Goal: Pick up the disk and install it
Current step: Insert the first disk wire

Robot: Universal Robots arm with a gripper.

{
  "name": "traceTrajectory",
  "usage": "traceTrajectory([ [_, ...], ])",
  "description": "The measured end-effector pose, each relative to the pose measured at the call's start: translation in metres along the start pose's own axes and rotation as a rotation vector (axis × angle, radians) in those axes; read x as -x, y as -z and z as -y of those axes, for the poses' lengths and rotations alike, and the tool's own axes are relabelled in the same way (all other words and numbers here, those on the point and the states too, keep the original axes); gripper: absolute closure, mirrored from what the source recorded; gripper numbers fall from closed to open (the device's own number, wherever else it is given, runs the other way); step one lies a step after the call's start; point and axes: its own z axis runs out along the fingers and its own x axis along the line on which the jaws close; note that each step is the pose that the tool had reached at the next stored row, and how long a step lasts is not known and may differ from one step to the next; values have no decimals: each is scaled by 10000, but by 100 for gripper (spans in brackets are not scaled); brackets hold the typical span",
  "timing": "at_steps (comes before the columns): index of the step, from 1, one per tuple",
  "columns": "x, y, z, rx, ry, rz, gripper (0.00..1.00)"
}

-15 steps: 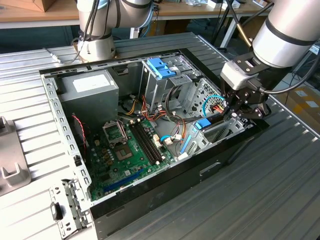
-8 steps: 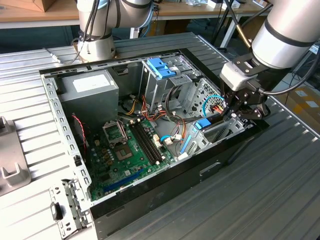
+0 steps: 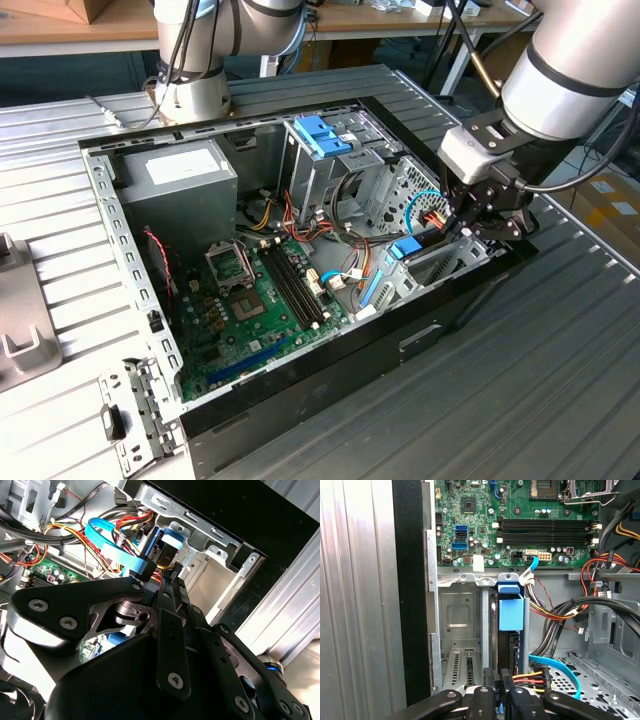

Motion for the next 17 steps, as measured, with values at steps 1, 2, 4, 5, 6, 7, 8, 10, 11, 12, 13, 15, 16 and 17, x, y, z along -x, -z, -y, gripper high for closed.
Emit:
traceTrajectory([
  [1, 0, -2, 0, 0, 0, 0, 83],
  [2, 1, -4, -1, 0, 0, 1, 83],
  [4, 2, -7, -1, 0, 0, 2, 83],
  [5, 2, -8, -1, -1, 0, 2, 83],
  [6, 3, -8, -1, 0, 0, 1, 83],
  [7, 4, -9, -2, 0, -1, 0, 83],
  [8, 4, -11, -2, 0, 0, 1, 83],
  [10, 5, -13, -2, 0, 0, 0, 83],
  [11, 6, -14, -2, 0, 0, 0, 83],
  [12, 6, -15, -2, 0, 0, 0, 83],
  [13, 7, -16, -2, 0, 0, 0, 83],
  [15, 8, -18, -2, 0, 0, 0, 83],
  [16, 8, -20, -3, 0, 0, 1, 83],
  [17, 9, -21, -3, 0, 0, 0, 83],
])
